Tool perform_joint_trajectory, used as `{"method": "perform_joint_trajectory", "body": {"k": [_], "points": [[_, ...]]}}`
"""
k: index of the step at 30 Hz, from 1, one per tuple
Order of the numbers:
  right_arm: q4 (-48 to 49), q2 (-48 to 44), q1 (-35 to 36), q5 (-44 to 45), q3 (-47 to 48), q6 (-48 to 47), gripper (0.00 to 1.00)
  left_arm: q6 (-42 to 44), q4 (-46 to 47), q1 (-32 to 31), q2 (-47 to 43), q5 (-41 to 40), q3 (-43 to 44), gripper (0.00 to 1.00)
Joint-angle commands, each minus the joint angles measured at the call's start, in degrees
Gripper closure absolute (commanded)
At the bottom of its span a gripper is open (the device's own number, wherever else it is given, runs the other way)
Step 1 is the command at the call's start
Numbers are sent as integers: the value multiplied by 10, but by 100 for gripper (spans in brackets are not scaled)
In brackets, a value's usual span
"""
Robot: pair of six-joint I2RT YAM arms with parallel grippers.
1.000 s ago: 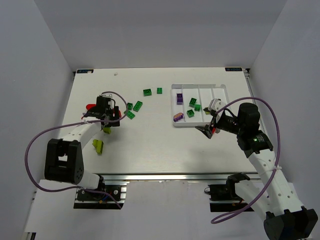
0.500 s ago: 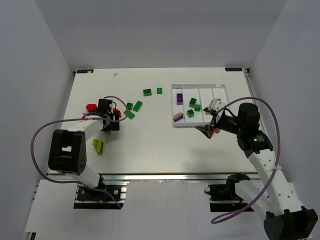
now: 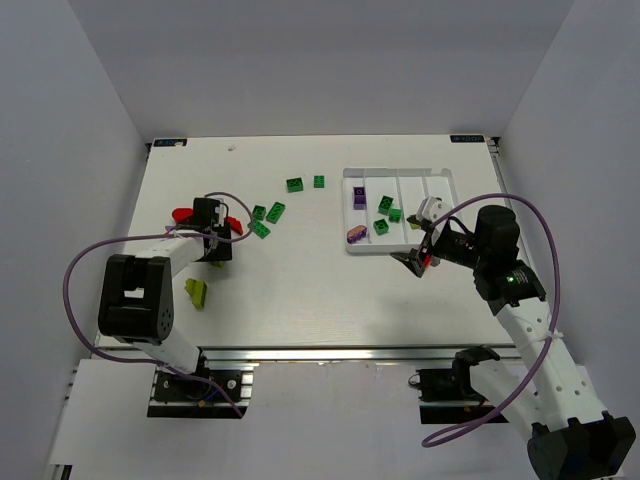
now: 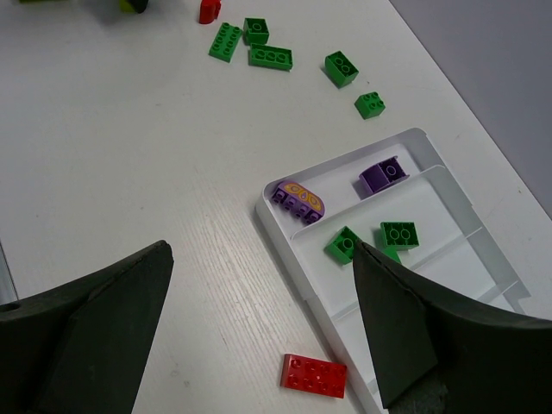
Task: Sort the legos into containers by color
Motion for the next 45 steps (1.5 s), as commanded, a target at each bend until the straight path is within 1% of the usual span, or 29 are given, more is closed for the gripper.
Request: {"method": "perform_joint_trajectory", "body": {"k": [1,4,7,12,14,18,21,27,34,37,41,42,45], "points": [[22,0,3,3,-3,2,11,-2,9,3,-11,23,-1,37],[22,1,3,3,-3,2,11,-6,11,4,-19,35,-6,38],[22,1,3,2,-3,3,10,-10,11,4,-26,43,-9,36],[22,2,3,2,-3,4,11,-14,14,4,-32,42,-14,27],[23,2,3,2,-4,4,11,-15,10,3,-32,44,-14,26],[22,3,3,2,-4,5,11,-20,7,3,-35,48,-18,26],[23,3,3,2,-3,5,11,-28,4,4,-43,52,-21,28],[23,2,3,0,-3,6,10,-35,4,3,-55,38,-31,29],[23,2,3,0,-4,6,11,-33,4,2,-47,36,-29,35],[23,2,3,1,-4,6,10,-29,3,2,-41,35,-24,39],[23,4,3,1,-4,6,11,-20,6,3,-41,39,-20,47],[23,4,3,1,-4,7,11,-19,7,3,-45,44,-21,50],[22,4,3,0,-4,7,11,-15,13,2,-55,55,-25,54]]}}
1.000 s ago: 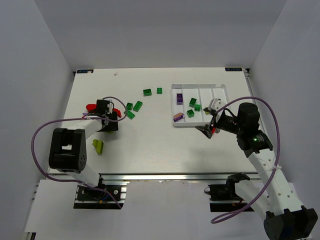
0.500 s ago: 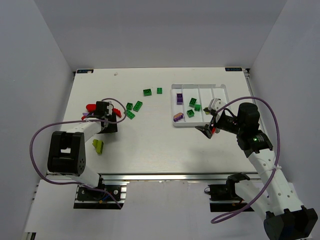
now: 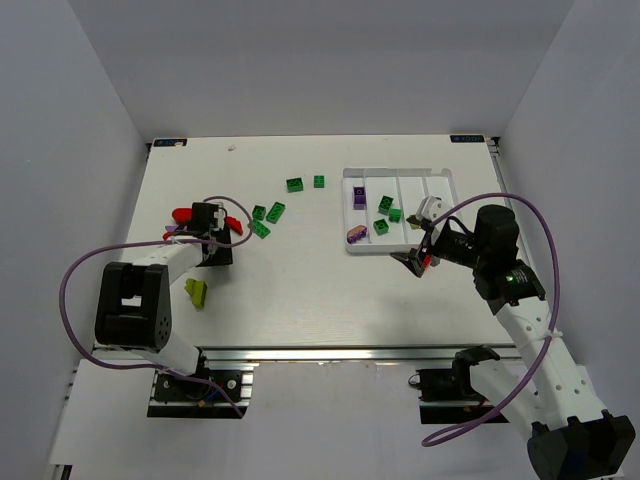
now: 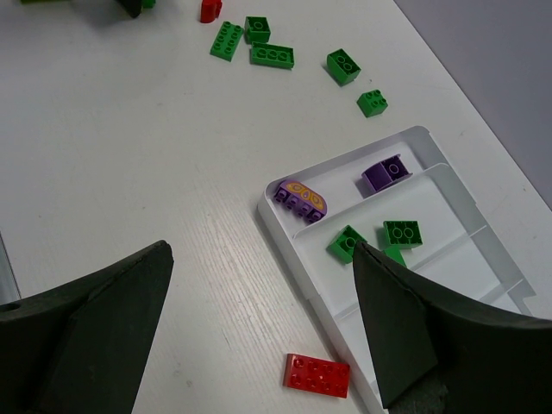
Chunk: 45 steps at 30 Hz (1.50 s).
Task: Sort the legos into containers by color
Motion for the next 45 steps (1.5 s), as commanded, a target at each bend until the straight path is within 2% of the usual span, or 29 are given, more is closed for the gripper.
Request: {"method": "perform_joint_trajectory", "body": {"k": [1,12,16,20,23,32,38,45], "points": [[23,1,3,0,-4,4,11,9,12,2,-29,19,4,55],[23,7,3,-10,-3,9,11,-13,20,-52,-87,75,-8,56],[28,12,3,-36,-1,36,11,-25,20,-133,-96,77,-1,57],[51,53,3,-117,1,123,12,-26,47,-208,-102,118,3,58],[75,100,5,-137,5,220,13,-19,87,-256,-112,150,0,58],[136,182,32,-55,-4,417,12,58,151,-373,-75,217,26,59],[142,222,62,-1,-6,476,13,105,217,-415,-49,256,30,60],[177,249,69,26,-19,516,15,112,266,-443,-41,272,41,60]]}}
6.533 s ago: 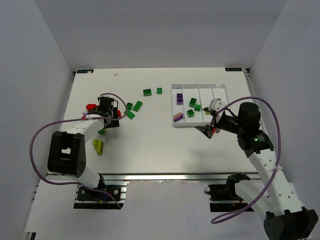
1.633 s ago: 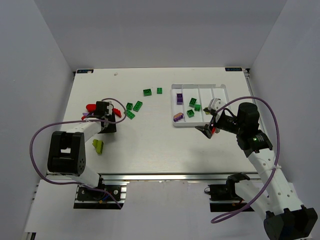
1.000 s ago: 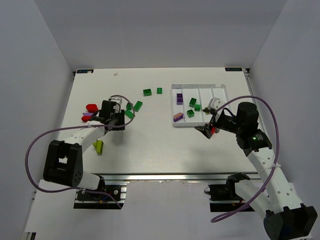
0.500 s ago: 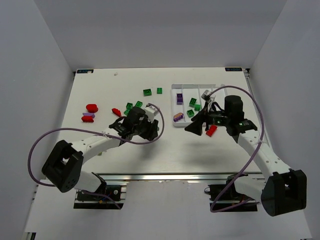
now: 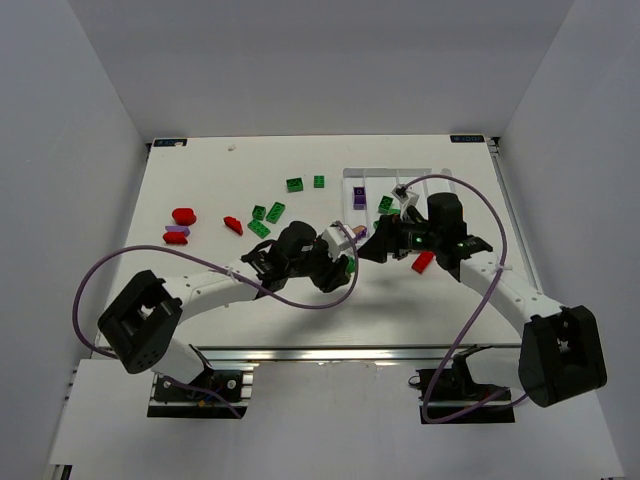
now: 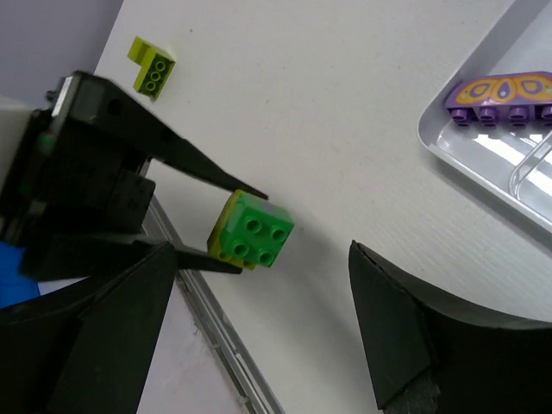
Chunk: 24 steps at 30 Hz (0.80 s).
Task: Sort the legos into containers by color
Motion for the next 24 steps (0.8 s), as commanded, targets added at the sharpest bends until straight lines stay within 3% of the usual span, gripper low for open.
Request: {"method": "perform_joint_trajectory", "body": {"k": [1,14,24], "points": [[40,10,6,21,-9,36,15,15,50,-16,-7,24,26,60],[28,42,28,27,2,24,25,16,69,-45,8,8,34,60],[20,30,28,19,-2,21,27,35,55,-44,10,-42,44,60]]}}
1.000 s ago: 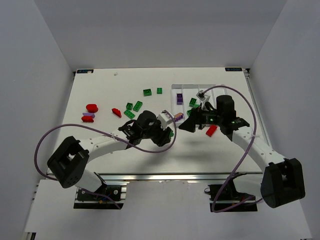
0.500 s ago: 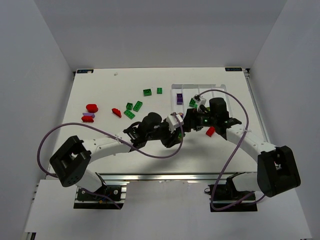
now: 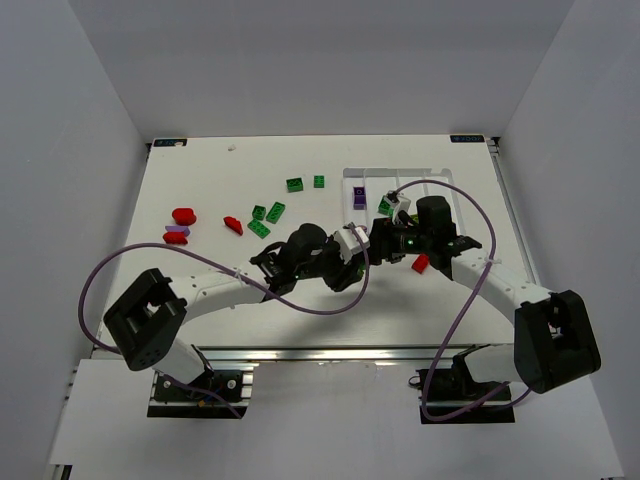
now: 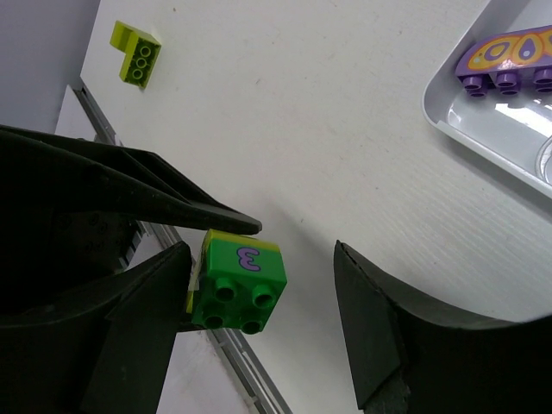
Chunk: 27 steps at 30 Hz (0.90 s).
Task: Sort the legos into containers by color
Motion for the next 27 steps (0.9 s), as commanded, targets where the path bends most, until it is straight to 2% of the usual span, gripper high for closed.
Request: {"method": "perform_joint_trajectory", "body": {"k": [1,12,17,20,27], "points": [[7,-13,3,-4,5,-7,28,14,4,-2,-5,-19,26,60],[8,-22,3,-9,5,-17,46,19,-4,-1,0,-46,28,60],[11,-28,1,-11,5,-25,66,25,-8,0,-1,-54,22,60],[11,-29,-2,-14,5,-26,74,26,-10,3,-2,-60,21,61],[9,-36,-7,-15,5,-30,76,28,-19,14,-7,-66,17,62]]}}
